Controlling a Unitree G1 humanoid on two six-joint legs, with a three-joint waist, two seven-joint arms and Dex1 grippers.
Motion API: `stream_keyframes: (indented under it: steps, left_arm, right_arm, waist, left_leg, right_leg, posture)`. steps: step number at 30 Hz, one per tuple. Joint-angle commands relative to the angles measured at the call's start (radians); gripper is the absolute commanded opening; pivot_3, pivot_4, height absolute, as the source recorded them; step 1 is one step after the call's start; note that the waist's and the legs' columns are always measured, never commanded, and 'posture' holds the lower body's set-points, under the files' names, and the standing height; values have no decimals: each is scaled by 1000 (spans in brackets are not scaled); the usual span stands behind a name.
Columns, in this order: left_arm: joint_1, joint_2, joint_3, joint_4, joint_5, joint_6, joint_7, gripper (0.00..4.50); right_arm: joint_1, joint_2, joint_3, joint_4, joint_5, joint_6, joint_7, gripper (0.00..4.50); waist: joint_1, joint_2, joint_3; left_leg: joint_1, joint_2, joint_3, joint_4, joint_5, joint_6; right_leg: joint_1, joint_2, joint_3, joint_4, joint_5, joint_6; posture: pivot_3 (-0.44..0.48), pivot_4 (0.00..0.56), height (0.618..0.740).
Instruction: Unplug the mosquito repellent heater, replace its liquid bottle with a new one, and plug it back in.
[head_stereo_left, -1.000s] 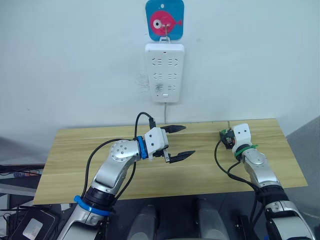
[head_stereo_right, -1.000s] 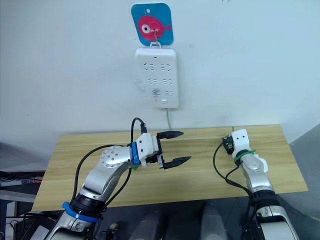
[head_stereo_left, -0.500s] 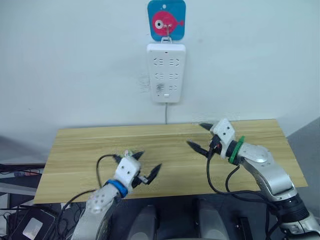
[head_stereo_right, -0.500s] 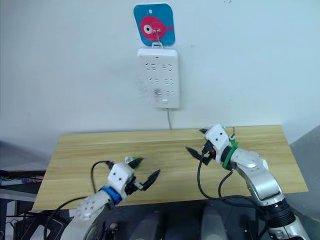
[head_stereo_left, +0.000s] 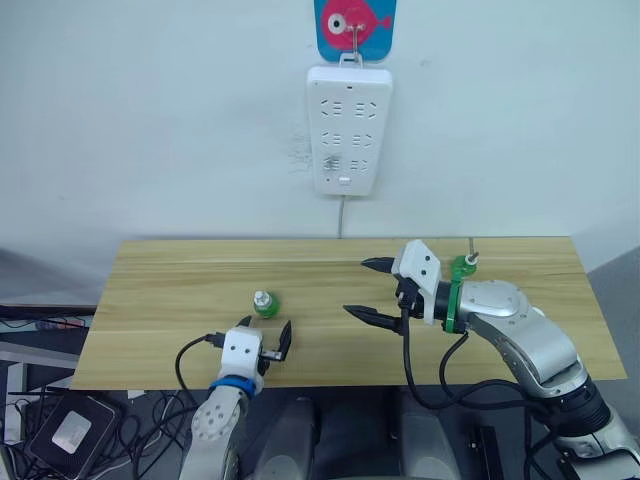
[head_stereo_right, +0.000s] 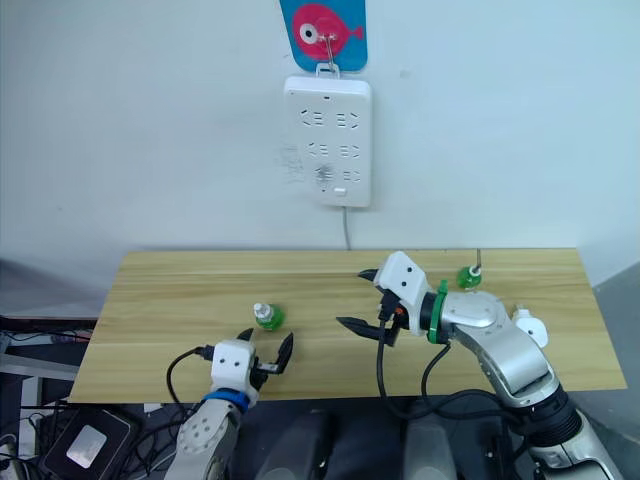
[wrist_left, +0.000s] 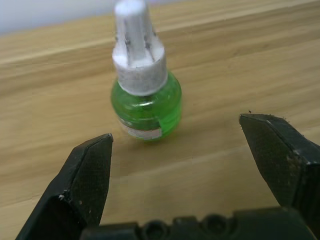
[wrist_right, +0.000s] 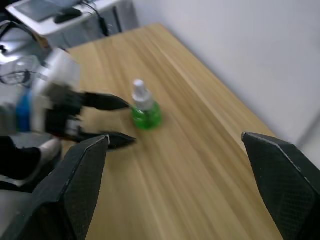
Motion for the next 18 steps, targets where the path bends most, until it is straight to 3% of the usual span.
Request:
stream_keyframes:
  steps: [1,14,18]
  left_arm:
    - [-47,-10,34,102,-4,-84,27,4500]
    - [-155,-4,36,299,21,-217,29,4500]
    - [-178,-1,43,336,22,-239,35,3636]
  right_arm:
    - [-46,12,-3,-84,60,66,10,4454]
    - [-124,11,18,-105,139,113,79,4454]
    - [-128,23,22,-71,114,87,63,4500]
  waist:
    - [-1,0,6]
    - [-1,-1,21]
    - [-1,-1,21]
  left_leg:
    - [0,0,0,0,0,0]
    - [0,0,0,0,0,0]
    - [0,0,0,-1,0,0]
  right_leg:
    - [0,0,0,0,0,0]
    - [-1,0,-1,0,0,0]
    - [-1,0,-1,0,0,0]
  posture:
    - [97,398,740]
    - [94,404,740]
    - [100,404,740]
